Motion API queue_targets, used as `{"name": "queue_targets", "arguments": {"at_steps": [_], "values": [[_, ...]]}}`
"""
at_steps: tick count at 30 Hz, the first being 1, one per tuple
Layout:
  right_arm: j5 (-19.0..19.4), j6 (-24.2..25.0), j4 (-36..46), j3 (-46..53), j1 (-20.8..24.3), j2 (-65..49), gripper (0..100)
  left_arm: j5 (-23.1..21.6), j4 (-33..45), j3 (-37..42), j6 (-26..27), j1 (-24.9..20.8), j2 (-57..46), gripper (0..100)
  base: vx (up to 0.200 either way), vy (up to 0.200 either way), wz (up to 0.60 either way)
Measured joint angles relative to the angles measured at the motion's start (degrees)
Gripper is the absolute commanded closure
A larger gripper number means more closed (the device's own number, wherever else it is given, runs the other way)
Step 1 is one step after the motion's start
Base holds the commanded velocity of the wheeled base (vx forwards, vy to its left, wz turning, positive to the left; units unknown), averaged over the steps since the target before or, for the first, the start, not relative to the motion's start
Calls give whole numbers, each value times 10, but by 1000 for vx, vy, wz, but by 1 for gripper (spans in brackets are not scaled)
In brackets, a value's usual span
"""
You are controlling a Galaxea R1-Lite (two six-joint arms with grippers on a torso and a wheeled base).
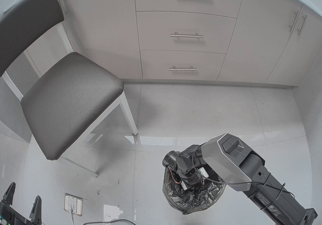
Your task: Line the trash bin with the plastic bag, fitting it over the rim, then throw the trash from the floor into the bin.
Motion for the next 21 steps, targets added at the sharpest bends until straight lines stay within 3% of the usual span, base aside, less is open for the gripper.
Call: {"name": "queue_targets", "arguments": {"at_steps": [21], "values": [[-9, -39, -90, 0, -15, 12, 100, 0, 0, 0, 0, 0, 0, 0, 0, 0, 0]]}}
